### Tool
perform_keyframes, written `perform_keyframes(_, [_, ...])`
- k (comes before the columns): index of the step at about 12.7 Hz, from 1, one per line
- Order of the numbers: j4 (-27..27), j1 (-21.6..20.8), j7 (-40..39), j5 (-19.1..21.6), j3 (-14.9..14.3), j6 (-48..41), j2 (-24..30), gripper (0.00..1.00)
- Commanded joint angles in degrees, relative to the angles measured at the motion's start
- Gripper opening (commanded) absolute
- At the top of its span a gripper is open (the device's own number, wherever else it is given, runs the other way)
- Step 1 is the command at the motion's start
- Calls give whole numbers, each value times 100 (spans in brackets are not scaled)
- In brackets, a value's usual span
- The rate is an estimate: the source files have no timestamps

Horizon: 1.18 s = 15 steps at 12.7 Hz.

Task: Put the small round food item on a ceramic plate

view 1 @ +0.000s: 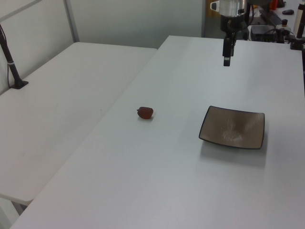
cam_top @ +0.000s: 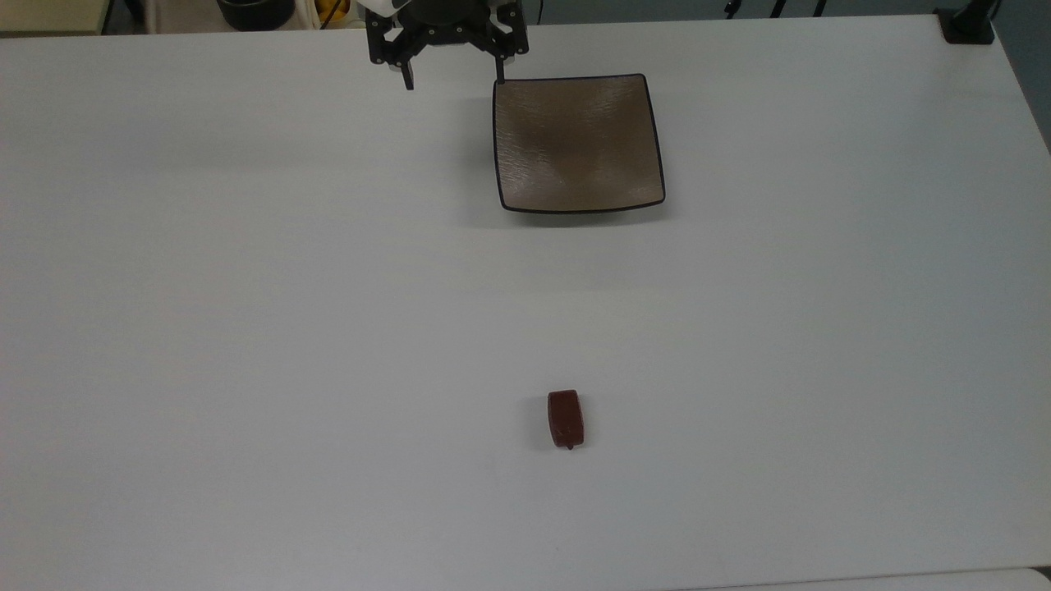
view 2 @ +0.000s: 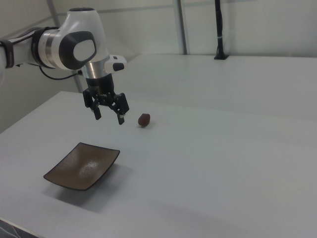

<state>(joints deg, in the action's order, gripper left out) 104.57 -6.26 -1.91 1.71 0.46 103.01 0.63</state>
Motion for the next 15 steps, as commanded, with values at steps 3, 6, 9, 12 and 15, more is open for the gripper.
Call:
perform_keyframes(3, [108, -42, -20, 31, -38, 202, 51, 100])
perform_keyframes(6, [99, -42, 15, 57, -38, 246, 60, 100])
perform_keyframes(9, [99, -59, 399, 84, -38, 568, -45, 100])
perform_keyframes(12, [90, -86, 1164, 31, 15, 1430, -361, 100])
perform_keyframes(15, [-164, -183, 1369, -22, 15, 2318, -967, 100])
